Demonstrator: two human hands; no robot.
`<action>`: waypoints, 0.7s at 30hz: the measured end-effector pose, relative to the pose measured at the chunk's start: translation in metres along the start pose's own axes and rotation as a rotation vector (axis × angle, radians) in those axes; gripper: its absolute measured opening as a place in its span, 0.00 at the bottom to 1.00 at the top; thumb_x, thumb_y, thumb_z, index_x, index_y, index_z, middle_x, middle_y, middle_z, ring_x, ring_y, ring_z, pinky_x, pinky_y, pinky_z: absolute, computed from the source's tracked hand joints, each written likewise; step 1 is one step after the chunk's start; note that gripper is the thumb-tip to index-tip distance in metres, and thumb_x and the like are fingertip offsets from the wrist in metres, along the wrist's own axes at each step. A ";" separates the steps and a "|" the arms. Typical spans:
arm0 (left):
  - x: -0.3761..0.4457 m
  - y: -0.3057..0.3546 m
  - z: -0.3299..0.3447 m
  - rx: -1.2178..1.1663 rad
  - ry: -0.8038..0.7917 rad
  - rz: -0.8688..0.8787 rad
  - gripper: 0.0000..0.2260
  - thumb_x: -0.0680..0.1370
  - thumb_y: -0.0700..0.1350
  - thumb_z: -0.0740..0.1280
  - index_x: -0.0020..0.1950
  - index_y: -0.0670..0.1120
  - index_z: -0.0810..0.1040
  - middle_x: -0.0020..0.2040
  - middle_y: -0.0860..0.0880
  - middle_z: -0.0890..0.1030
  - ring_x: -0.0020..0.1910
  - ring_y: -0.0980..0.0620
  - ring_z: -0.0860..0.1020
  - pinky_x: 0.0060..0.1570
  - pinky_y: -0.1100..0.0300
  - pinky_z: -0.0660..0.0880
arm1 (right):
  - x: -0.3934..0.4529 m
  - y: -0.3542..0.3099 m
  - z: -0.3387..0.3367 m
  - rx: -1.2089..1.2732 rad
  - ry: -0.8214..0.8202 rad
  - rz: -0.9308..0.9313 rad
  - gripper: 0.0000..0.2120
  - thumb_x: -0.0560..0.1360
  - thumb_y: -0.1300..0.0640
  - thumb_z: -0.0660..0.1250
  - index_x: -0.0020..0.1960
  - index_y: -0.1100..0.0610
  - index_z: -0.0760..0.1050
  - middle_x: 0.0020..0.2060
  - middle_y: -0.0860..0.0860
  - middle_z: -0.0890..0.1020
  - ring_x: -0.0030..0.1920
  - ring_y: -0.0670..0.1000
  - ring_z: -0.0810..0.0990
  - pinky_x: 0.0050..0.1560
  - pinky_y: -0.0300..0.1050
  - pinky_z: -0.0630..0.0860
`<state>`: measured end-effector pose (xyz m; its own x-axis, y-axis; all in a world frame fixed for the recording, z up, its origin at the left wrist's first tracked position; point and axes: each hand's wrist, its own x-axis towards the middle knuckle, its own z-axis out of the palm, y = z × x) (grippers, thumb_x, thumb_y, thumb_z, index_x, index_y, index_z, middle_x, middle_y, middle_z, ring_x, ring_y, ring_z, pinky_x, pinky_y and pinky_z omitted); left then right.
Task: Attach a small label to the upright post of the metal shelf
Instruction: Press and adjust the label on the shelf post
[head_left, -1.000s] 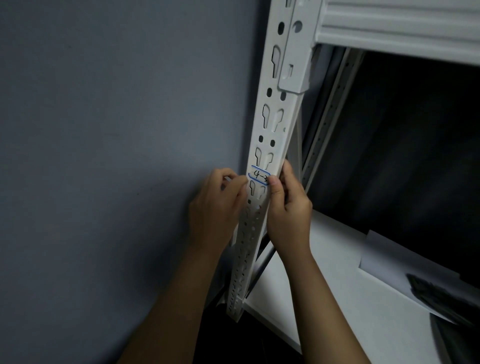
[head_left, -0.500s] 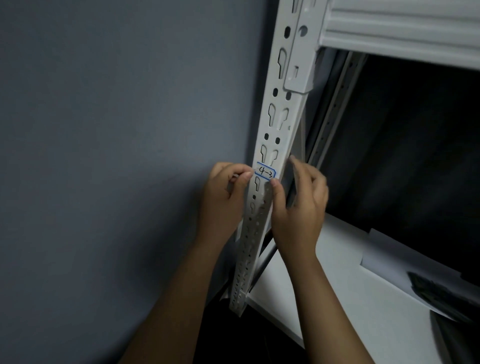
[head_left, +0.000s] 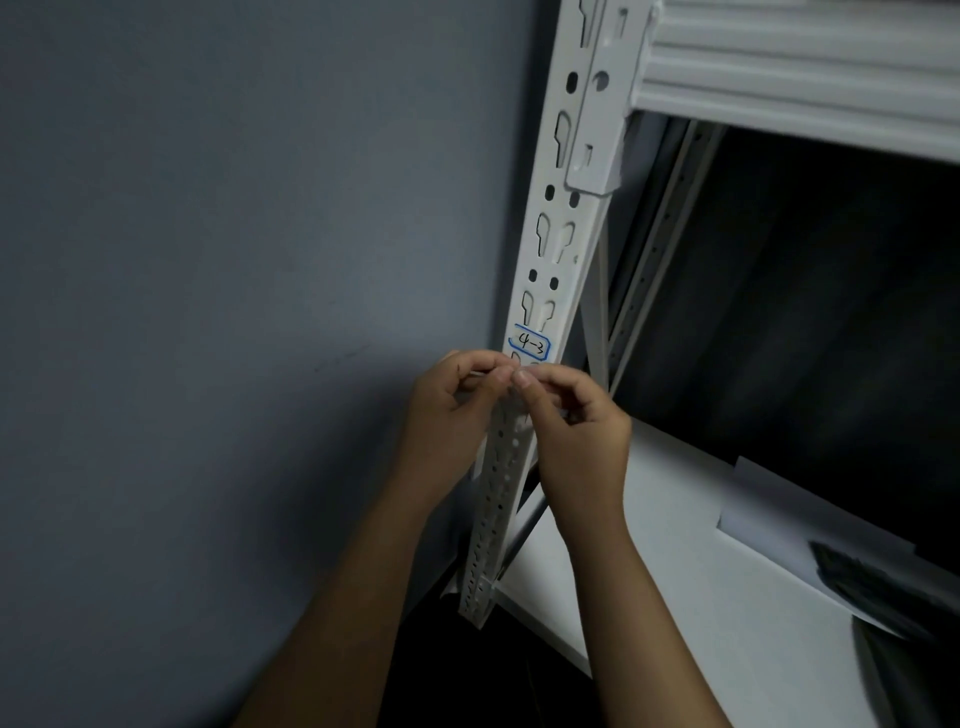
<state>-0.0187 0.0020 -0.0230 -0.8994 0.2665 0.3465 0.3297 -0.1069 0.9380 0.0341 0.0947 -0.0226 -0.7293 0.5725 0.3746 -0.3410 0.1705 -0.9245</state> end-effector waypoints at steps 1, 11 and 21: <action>0.000 0.000 -0.001 -0.001 0.003 -0.001 0.06 0.77 0.38 0.66 0.44 0.48 0.80 0.45 0.50 0.82 0.44 0.60 0.80 0.43 0.69 0.74 | 0.000 0.000 0.000 0.016 0.011 0.013 0.09 0.73 0.63 0.71 0.41 0.50 0.80 0.36 0.44 0.84 0.41 0.43 0.81 0.44 0.36 0.79; 0.002 0.001 -0.003 0.006 -0.007 0.003 0.07 0.76 0.38 0.67 0.45 0.50 0.82 0.47 0.50 0.82 0.47 0.58 0.81 0.46 0.68 0.74 | 0.000 0.001 0.004 0.027 0.014 0.013 0.06 0.75 0.64 0.69 0.48 0.55 0.81 0.38 0.44 0.84 0.42 0.41 0.82 0.46 0.34 0.77; 0.002 0.002 -0.005 0.074 0.002 -0.012 0.05 0.75 0.40 0.69 0.45 0.49 0.82 0.46 0.51 0.81 0.47 0.58 0.80 0.45 0.69 0.74 | 0.001 0.003 0.003 0.056 0.056 0.056 0.08 0.73 0.64 0.70 0.41 0.52 0.80 0.36 0.45 0.83 0.40 0.40 0.82 0.43 0.33 0.78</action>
<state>-0.0211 -0.0027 -0.0208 -0.9041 0.2653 0.3351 0.3389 -0.0328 0.9403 0.0306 0.0931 -0.0251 -0.7148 0.6238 0.3162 -0.3341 0.0926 -0.9380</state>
